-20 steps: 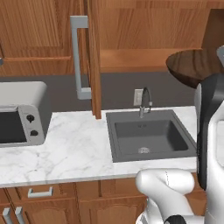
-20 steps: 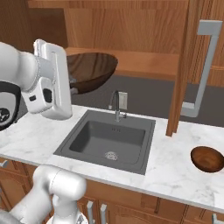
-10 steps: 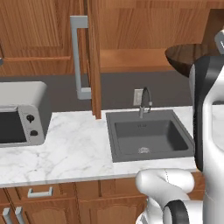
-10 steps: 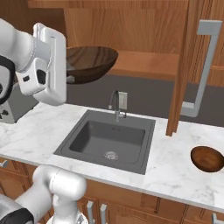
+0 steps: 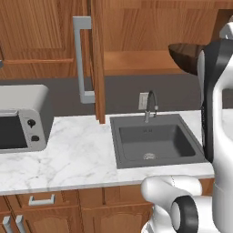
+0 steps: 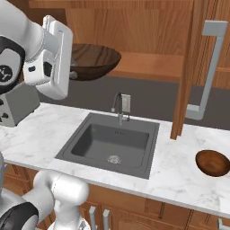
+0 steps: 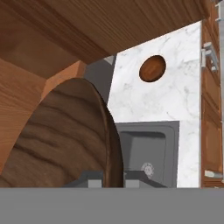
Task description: Pick up the bowls on the counter and stack them on top of one another in the open cabinet. Place the smaller bowl on top of the larger bowl.
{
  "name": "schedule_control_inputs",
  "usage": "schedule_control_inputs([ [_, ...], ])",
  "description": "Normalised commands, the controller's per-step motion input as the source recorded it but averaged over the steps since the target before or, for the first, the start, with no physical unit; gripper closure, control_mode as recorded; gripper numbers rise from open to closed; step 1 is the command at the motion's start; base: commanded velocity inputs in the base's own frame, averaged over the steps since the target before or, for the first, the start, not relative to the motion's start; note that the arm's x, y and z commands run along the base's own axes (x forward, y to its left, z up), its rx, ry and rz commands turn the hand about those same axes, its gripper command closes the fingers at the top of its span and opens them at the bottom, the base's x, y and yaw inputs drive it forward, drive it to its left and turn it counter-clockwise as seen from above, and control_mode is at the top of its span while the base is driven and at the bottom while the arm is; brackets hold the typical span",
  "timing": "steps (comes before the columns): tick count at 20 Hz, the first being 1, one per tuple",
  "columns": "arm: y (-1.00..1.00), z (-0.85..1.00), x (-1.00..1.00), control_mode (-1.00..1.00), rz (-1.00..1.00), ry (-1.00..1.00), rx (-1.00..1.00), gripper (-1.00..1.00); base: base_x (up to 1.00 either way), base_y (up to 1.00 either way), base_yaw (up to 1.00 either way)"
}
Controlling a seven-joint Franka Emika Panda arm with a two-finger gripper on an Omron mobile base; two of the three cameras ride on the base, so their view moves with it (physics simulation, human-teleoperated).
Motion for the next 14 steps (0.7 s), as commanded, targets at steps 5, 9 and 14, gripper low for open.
schedule_control_inputs([
  [5,0.04,0.00,0.25,-1.00,0.00,-0.06,0.00,1.00,0.00,0.00,0.00],
  [9,0.06,-0.06,0.25,-1.00,0.00,-0.14,-0.07,1.00,0.00,0.00,0.00],
  [14,0.02,-0.13,0.34,-1.00,0.00,-0.08,-0.03,1.00,0.00,0.00,0.00],
])
